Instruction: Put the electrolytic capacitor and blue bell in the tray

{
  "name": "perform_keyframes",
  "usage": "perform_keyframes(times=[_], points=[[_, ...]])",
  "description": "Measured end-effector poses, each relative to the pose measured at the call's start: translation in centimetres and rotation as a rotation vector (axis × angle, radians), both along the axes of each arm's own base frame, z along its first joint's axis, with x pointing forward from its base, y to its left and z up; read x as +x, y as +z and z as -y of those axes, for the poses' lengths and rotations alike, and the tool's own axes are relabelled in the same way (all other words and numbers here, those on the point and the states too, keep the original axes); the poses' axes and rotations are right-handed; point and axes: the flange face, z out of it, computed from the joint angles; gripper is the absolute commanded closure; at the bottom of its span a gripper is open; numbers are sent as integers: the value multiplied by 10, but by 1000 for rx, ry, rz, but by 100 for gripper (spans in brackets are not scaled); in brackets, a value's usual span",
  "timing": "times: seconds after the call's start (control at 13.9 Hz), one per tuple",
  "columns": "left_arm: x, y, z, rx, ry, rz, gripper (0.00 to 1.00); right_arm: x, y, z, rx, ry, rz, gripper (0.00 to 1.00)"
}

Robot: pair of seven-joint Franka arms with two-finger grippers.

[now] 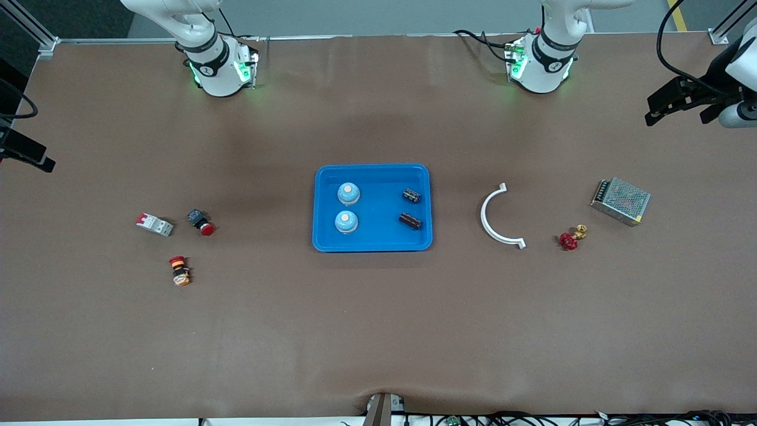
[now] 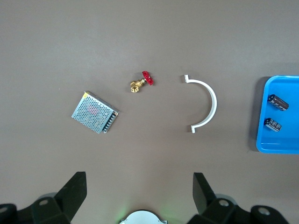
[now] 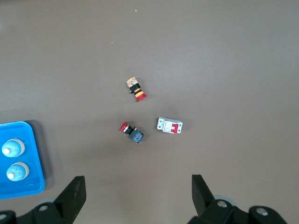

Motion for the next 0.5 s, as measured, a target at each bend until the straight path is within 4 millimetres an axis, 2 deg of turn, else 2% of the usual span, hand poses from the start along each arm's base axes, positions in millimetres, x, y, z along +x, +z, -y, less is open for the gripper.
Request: perform_keyframes(times=[0.5], points=[[0,0,0,0,0,0,0,1,-2,-5,0,10,2,0]])
